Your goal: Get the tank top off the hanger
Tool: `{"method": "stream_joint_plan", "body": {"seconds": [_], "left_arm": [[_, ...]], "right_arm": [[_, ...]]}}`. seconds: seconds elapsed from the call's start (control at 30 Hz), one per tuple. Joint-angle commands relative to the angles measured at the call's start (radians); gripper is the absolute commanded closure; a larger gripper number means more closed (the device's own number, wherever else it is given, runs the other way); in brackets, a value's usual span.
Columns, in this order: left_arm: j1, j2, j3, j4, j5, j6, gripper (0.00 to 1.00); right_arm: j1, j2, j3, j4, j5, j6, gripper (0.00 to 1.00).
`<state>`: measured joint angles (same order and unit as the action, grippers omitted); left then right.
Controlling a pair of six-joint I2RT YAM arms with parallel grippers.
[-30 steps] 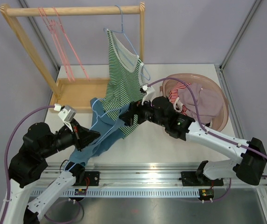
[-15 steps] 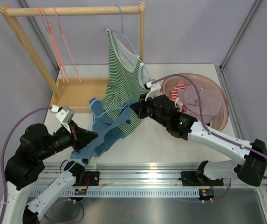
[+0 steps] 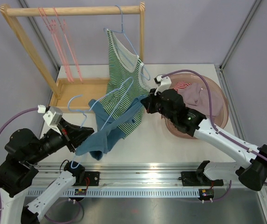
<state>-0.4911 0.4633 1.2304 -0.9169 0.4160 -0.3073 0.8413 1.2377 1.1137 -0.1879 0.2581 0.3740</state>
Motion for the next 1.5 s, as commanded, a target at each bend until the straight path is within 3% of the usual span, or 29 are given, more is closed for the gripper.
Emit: {"method": "stream_joint_plan", "body": {"seconds": [0.0,0.2,0.23,0.37,0.63,0.9,0.97,1.0,1.03,1.2,1.37,1.43,1.47], "left_arm": [[-0.003,0.008,0.027,0.248,0.030,-0.044,1.00],[-0.003,0.034,-0.127,0.671,0.001,-0.110,1.00],[-0.003,0.035,-0.164,0.817,-0.018,-0.118,1.00],[-0.003,0.083,-0.269,1.159,-0.121,-0.098,1.00],[-0.003,0.172,-0.350,1.564,-0.330,-0.076,1.00],[-0.004,0.196,-0.412,1.628,-0.333,-0.108,1.00],[-0.004,0.198,-0.428,1.626,-0.345,-0.108,1.00],[-0.004,0.192,-0.381,1.471,-0.379,-0.089,1.00],[-0.004,0.192,-0.381,1.469,-0.394,-0.088,1.00],[-0.004,0.193,-0.266,1.056,-0.534,-0.069,1.00],[-0.004,0.186,-0.217,0.848,-0.649,-0.082,1.00],[-0.004,0.199,-0.191,0.742,-0.680,-0.093,1.00],[-0.004,0.221,-0.162,0.710,-0.683,-0.095,1.00]], "right_arm": [[-0.011,-0.107,0.038,0.054,-0.158,0.029,1.00],[-0.011,-0.199,0.147,0.016,-0.465,0.060,1.00],[-0.011,-0.201,0.165,0.012,-0.517,0.066,1.00],[-0.010,-0.185,0.296,-0.030,-0.733,0.098,1.00],[0.010,-0.173,0.397,-0.162,-0.875,0.074,1.00],[0.054,-0.179,0.152,-0.232,-0.737,0.000,1.00],[0.067,-0.185,0.083,-0.248,-0.639,-0.012,1.00],[0.068,-0.187,0.033,-0.310,-0.541,-0.021,1.00],[0.070,-0.187,0.032,-0.311,-0.528,-0.023,1.00],[0.090,-0.178,-0.084,-0.297,-0.519,0.005,1.00],[0.143,-0.130,-0.176,-0.268,-0.456,0.042,1.00],[0.160,-0.121,-0.199,-0.259,-0.419,0.061,0.73],[0.166,-0.118,-0.218,-0.254,-0.404,0.066,0.55]]}}
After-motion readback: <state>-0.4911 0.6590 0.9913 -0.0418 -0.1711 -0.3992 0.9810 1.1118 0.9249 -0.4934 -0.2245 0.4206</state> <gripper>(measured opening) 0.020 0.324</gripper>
